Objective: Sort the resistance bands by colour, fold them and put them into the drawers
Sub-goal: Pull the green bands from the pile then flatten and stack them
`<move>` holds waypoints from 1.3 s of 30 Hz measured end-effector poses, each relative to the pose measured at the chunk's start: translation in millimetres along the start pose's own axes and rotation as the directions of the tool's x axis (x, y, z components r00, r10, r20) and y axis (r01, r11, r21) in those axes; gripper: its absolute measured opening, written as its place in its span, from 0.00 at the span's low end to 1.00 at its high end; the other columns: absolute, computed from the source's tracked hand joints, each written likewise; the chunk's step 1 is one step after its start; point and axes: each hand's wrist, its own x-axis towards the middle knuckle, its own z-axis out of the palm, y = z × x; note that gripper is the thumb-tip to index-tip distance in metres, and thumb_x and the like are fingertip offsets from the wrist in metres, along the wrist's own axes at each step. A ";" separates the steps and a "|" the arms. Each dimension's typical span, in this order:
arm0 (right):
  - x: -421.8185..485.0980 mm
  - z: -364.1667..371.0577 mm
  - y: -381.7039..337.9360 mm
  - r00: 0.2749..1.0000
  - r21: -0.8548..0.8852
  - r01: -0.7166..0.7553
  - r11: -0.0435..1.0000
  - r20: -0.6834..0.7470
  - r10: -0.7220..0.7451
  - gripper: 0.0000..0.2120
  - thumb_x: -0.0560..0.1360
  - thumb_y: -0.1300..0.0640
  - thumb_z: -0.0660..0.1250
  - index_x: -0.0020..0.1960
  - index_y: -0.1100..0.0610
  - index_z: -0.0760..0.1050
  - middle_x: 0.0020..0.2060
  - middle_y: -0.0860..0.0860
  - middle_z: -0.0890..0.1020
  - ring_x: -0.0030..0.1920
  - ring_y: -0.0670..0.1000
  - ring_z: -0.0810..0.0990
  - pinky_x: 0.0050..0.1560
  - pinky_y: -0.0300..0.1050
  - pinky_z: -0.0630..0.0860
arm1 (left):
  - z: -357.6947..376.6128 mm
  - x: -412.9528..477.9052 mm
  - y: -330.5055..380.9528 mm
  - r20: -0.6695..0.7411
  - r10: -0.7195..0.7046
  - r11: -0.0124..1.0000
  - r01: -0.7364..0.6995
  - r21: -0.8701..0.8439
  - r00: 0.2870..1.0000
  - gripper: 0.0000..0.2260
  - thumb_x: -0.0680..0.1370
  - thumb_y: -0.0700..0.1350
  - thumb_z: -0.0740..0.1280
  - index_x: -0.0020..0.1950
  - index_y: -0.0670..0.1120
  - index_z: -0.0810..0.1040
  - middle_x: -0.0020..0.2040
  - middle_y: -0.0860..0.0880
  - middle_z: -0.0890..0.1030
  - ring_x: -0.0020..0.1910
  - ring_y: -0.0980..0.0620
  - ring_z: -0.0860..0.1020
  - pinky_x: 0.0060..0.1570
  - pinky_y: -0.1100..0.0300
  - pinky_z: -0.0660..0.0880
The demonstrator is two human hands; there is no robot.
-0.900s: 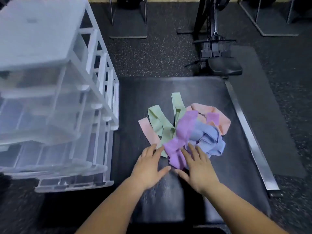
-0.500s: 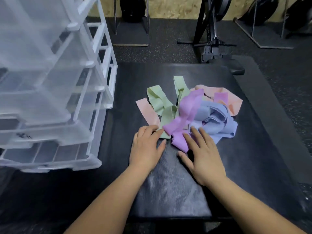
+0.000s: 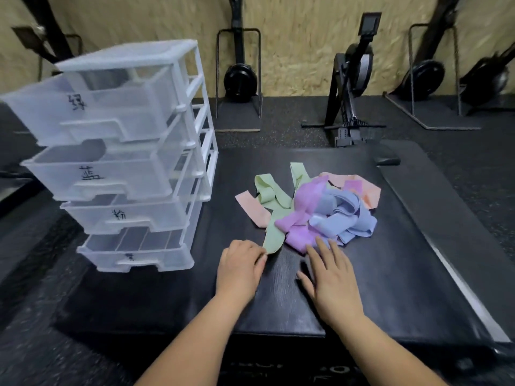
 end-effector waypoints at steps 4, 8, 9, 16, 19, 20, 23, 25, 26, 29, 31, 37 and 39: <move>15.9 -13.3 -12.5 0.994 0.136 0.099 0.986 0.035 -0.105 0.30 0.79 0.41 0.66 0.78 0.50 0.70 0.77 0.50 0.72 0.76 0.57 0.70 0.74 0.55 0.70 | -26.0 3.4 10.0 0.012 0.040 0.998 -0.039 -0.042 0.999 0.07 0.83 0.53 0.67 0.58 0.56 0.84 0.51 0.59 0.82 0.55 0.50 0.76 0.54 0.52 0.72; 35.8 -35.4 -32.5 0.991 0.392 0.077 0.917 0.071 -0.113 0.25 0.79 0.47 0.69 0.76 0.48 0.73 0.72 0.45 0.76 0.72 0.52 0.71 0.72 0.52 0.71 | -50.4 8.1 18.8 0.001 0.076 0.994 -0.076 -0.083 0.997 0.08 0.84 0.53 0.66 0.58 0.54 0.84 0.49 0.56 0.81 0.53 0.48 0.76 0.54 0.47 0.75; 38.6 -40.6 -37.7 0.992 0.432 0.063 0.900 0.071 -0.103 0.23 0.79 0.47 0.70 0.74 0.47 0.75 0.70 0.44 0.77 0.70 0.50 0.71 0.71 0.49 0.71 | -56.9 8.2 22.0 0.001 0.089 0.991 -0.088 -0.098 0.996 0.09 0.83 0.53 0.65 0.57 0.54 0.84 0.49 0.56 0.81 0.53 0.47 0.76 0.54 0.46 0.75; 48.0 -78.2 -60.1 0.995 0.554 -0.054 0.831 0.096 0.001 0.02 0.80 0.50 0.71 0.50 0.47 0.79 0.45 0.42 0.84 0.52 0.49 0.81 0.55 0.51 0.78 | -102.2 11.3 40.0 -0.024 0.059 0.978 -0.063 -0.200 0.998 0.07 0.84 0.52 0.68 0.58 0.54 0.84 0.51 0.59 0.83 0.53 0.53 0.75 0.56 0.53 0.74; 50.2 -101.4 -65.2 0.997 0.621 -0.049 0.782 0.081 -0.002 0.06 0.80 0.51 0.72 0.45 0.44 0.78 0.37 0.38 0.82 0.41 0.39 0.79 0.46 0.41 0.75 | -121.2 15.1 45.8 -0.001 0.010 0.960 -0.010 -0.281 1.000 0.06 0.82 0.52 0.70 0.58 0.57 0.84 0.50 0.60 0.82 0.52 0.55 0.78 0.54 0.56 0.74; 50.7 -108.9 -67.1 0.996 0.643 -0.054 0.764 0.090 -0.005 0.10 0.80 0.52 0.72 0.42 0.42 0.77 0.33 0.36 0.80 0.36 0.38 0.77 0.41 0.39 0.72 | -126.3 17.3 47.6 0.017 -0.008 0.949 0.013 -0.316 1.000 0.05 0.81 0.53 0.71 0.56 0.58 0.84 0.49 0.60 0.83 0.51 0.56 0.78 0.53 0.56 0.75; 50.6 -127.1 -70.0 0.994 0.728 -0.064 0.682 0.111 -0.024 0.09 0.81 0.53 0.72 0.43 0.43 0.79 0.30 0.36 0.79 0.32 0.40 0.73 0.37 0.41 0.74 | -136.1 23.5 54.3 0.050 0.009 0.904 0.013 -0.428 0.999 0.03 0.80 0.53 0.72 0.52 0.56 0.84 0.46 0.58 0.85 0.45 0.55 0.81 0.51 0.52 0.80; 47.6 -136.0 -69.4 0.993 0.787 -0.077 0.612 0.116 -0.025 0.02 0.80 0.52 0.73 0.49 0.47 0.83 0.32 0.40 0.80 0.33 0.40 0.75 0.38 0.41 0.76 | -141.6 23.9 61.2 0.042 -0.003 0.871 0.023 -0.491 0.999 0.02 0.80 0.51 0.72 0.50 0.55 0.85 0.44 0.58 0.85 0.43 0.54 0.82 0.49 0.53 0.80; 45.1 -139.1 -68.2 0.993 0.797 -0.080 0.599 0.117 -0.022 0.01 0.80 0.53 0.74 0.51 0.49 0.84 0.34 0.42 0.81 0.34 0.40 0.76 0.38 0.37 0.75 | -144.2 23.2 64.4 0.033 -0.017 0.859 0.032 -0.511 0.999 0.02 0.80 0.50 0.73 0.49 0.55 0.85 0.43 0.58 0.85 0.43 0.54 0.82 0.49 0.54 0.80; 35.4 -142.1 -60.2 0.987 0.812 -0.102 0.575 0.153 -0.041 0.05 0.78 0.52 0.76 0.53 0.49 0.84 0.42 0.48 0.87 0.40 0.45 0.83 0.42 0.34 0.76 | -147.6 20.4 67.5 0.009 -0.063 0.828 0.057 -0.558 0.998 0.01 0.80 0.51 0.74 0.49 0.56 0.85 0.43 0.57 0.86 0.44 0.51 0.83 0.49 0.53 0.81; 29.8 -141.1 -54.3 0.985 0.818 -0.111 0.565 0.166 -0.047 0.07 0.76 0.50 0.77 0.53 0.49 0.84 0.44 0.49 0.88 0.43 0.49 0.85 0.44 0.41 0.79 | -148.5 17.6 67.7 0.030 -0.077 0.791 0.079 -0.607 0.997 0.00 0.79 0.50 0.75 0.49 0.56 0.86 0.44 0.56 0.86 0.45 0.51 0.83 0.50 0.53 0.81; 26.0 -160.4 -56.6 0.990 0.833 -0.096 0.545 0.138 -0.037 0.07 0.76 0.52 0.79 0.50 0.52 0.83 0.41 0.51 0.88 0.39 0.48 0.83 0.41 0.42 0.79 | -146.3 5.2 79.0 0.094 -0.135 0.630 0.158 -0.761 0.986 0.05 0.77 0.46 0.79 0.50 0.49 0.86 0.47 0.48 0.87 0.41 0.61 0.80 0.48 0.68 0.78; 25.4 -166.2 -58.0 0.992 0.854 -0.106 0.510 0.129 -0.009 0.08 0.77 0.52 0.78 0.51 0.55 0.83 0.38 0.49 0.87 0.37 0.47 0.81 0.41 0.39 0.77 | -140.9 0.8 80.6 0.142 -0.144 0.592 0.201 -0.781 0.979 0.06 0.79 0.47 0.77 0.50 0.45 0.86 0.44 0.54 0.84 0.39 0.64 0.79 0.45 0.71 0.74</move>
